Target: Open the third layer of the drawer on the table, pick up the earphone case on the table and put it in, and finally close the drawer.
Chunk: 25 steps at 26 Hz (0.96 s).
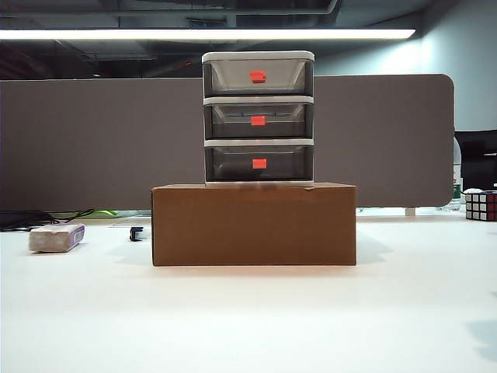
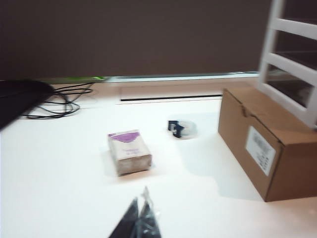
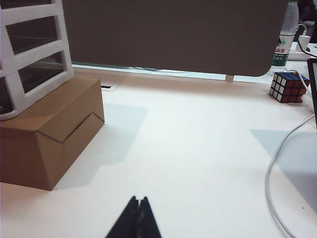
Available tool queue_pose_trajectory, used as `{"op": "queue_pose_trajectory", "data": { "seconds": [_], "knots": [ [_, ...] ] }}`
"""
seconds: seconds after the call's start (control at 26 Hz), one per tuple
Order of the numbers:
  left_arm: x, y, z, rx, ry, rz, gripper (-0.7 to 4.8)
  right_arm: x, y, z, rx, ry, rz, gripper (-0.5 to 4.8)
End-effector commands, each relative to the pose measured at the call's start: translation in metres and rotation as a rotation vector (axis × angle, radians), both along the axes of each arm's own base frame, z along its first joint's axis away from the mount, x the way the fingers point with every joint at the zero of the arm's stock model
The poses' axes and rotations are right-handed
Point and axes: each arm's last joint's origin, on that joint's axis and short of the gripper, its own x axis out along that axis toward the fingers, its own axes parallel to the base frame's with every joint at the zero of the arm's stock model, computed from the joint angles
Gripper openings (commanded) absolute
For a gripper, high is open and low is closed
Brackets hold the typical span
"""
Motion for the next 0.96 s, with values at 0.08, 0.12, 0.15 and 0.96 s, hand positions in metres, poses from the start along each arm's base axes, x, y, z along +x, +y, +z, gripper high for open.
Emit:
{"op": "queue_pose_trajectory", "data": {
  "seconds": [0.08, 0.12, 0.15, 0.96],
  "knots": [
    [-0.0002, 0.0011, 0.0016, -0.004, -0.005, 0.012, -0.05, 0.0003, 0.0003, -0.0005, 0.012, -0.011, 0.006, -0.05],
    [-0.0003, 0.0009, 0.0001, -0.005, 0.011, 0.005, -0.05, 0.0003, 0.0003, -0.0004, 0.013, -0.011, 0.006, -0.05],
    [-0.0004, 0.0005, -0.0017, -0.006, 0.029, -0.009, -0.05, 0.0003, 0.0003, -0.0005, 0.013, -0.011, 0.006, -0.05],
    [-0.0004, 0.0004, -0.002, -0.006, 0.033, -0.011, -0.05, 0.0003, 0.0003, -0.0005, 0.013, -0.01, 0.005, -0.05]
  ]
}}
